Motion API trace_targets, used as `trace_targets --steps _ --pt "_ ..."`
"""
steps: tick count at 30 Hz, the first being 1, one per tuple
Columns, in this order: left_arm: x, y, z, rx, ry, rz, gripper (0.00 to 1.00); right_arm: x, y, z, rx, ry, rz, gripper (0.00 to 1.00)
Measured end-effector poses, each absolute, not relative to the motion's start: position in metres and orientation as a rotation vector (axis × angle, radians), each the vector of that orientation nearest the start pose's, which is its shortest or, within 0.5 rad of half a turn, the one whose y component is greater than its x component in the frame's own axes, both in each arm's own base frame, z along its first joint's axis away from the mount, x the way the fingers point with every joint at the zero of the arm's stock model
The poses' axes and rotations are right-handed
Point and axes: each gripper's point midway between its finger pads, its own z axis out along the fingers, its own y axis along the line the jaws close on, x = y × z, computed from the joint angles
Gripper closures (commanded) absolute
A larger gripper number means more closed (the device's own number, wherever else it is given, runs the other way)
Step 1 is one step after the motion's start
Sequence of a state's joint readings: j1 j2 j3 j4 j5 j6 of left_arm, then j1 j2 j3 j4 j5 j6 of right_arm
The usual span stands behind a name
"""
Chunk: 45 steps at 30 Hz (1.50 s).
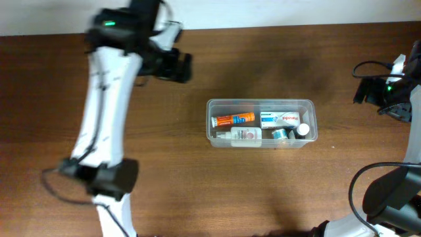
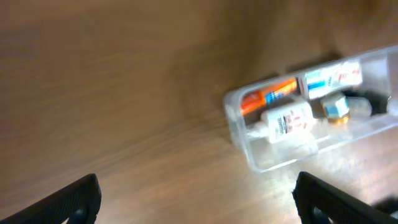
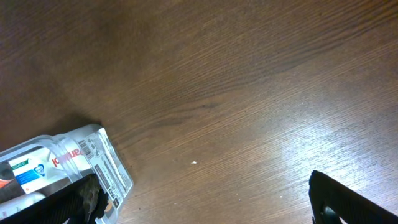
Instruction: Pack container
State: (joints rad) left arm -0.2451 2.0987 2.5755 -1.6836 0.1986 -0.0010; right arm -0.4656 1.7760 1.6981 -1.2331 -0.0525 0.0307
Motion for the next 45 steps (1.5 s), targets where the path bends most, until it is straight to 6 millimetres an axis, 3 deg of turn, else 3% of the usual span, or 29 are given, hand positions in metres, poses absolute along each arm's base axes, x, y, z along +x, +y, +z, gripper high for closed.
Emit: trace_targets --steps 5,8,11,18,26,28,31,36,39,43,45 --pt "0.380 -0.110 0.345 0.323 2.600 -0.320 0.01 0.349 -0.165 0.175 0.696 2.791 -0.007 0.02" --pt "0.330 -0.101 0.380 0.323 2.522 -0.325 0.01 0.349 -0.165 0.175 0.697 2.792 -0.007 0.02" --pt "0.270 -0.087 0.385 0.276 2.524 -0.322 0.01 0.349 -0.165 0.175 0.698 2.792 -0.007 0.02" --pt "0.170 -0.062 0.374 0.194 2.475 -0.323 0.01 0.349 -0.165 0.175 0.697 2.791 -0.007 0.02" --pt "0.104 -0.049 0.395 0.268 2.236 -0.305 0.01 0.349 -0.165 0.175 0.697 2.791 -0.007 0.02" --pt "0.100 -0.048 0.397 0.326 2.176 -0.276 0.01 0.349 -0.165 0.175 0.697 2.791 -0.007 0.02" --pt "0.111 -0.050 0.386 0.383 2.129 -0.245 0.01 0.349 -0.165 0.175 0.697 2.792 -0.007 0.02" --pt "0.175 -0.062 0.355 0.430 2.045 -0.203 0.01 0.349 -0.165 0.175 0.698 2.791 -0.008 0.01" --pt "0.213 -0.062 0.323 0.447 1.988 -0.146 0.01 0.349 -0.165 0.175 0.698 2.791 -0.008 0.02" --pt "0.237 -0.055 0.284 0.435 1.925 -0.082 0.01 0.349 -0.165 0.175 0.699 2.791 -0.007 0.02" --pt "0.240 -0.050 0.266 0.421 1.902 -0.059 0.01 0.349 -0.165 0.175 0.698 2.791 -0.008 0.02"
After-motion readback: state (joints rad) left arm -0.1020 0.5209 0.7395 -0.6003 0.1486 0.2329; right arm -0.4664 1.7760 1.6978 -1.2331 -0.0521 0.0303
